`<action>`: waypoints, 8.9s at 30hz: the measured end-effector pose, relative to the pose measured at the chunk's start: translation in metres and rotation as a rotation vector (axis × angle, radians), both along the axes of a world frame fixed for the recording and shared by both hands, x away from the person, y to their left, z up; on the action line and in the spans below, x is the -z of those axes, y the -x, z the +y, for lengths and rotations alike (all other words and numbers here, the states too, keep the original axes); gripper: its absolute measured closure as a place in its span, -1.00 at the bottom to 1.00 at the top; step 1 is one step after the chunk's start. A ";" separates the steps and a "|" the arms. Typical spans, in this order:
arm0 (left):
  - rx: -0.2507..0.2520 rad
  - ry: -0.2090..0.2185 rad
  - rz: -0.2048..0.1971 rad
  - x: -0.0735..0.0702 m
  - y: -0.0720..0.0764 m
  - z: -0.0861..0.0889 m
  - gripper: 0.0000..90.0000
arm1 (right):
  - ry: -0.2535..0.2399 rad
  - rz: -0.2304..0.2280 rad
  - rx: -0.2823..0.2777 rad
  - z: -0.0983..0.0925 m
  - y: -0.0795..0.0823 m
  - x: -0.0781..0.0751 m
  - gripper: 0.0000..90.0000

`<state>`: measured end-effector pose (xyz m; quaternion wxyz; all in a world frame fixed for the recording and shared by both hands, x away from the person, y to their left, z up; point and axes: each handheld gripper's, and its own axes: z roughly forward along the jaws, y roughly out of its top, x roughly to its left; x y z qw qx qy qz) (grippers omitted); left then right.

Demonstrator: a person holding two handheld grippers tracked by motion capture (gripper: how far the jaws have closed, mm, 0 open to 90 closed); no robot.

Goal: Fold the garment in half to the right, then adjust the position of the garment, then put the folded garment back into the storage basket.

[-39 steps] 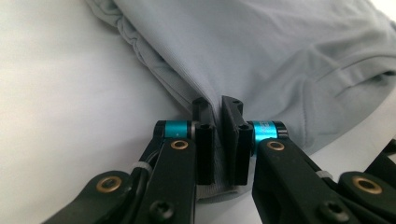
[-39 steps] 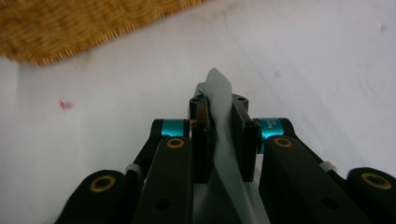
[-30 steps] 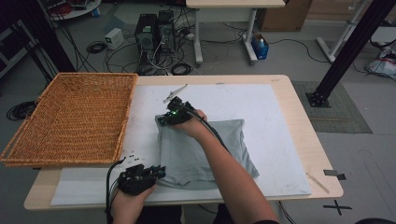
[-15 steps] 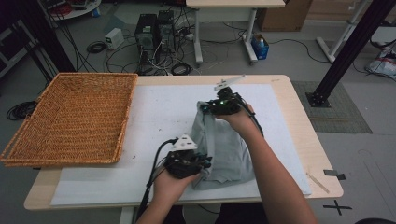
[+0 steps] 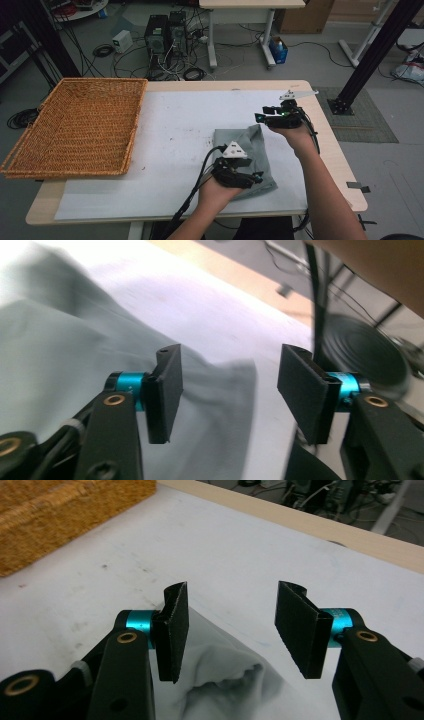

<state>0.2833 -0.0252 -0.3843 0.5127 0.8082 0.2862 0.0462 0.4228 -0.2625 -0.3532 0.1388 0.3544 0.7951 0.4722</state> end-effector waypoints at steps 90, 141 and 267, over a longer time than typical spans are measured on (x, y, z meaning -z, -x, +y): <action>-0.360 -0.014 -0.150 0.002 -0.051 0.181 -0.55 | 0.021 0.081 0.291 -0.024 -0.006 0.082 0.53; -0.196 -0.064 -0.101 0.042 -0.010 0.114 -0.59 | 0.109 0.208 0.036 0.006 -0.017 0.096 0.67; -0.290 0.012 -0.162 0.009 -0.083 0.161 -0.65 | -0.079 -0.165 0.100 -0.012 0.049 0.032 -0.72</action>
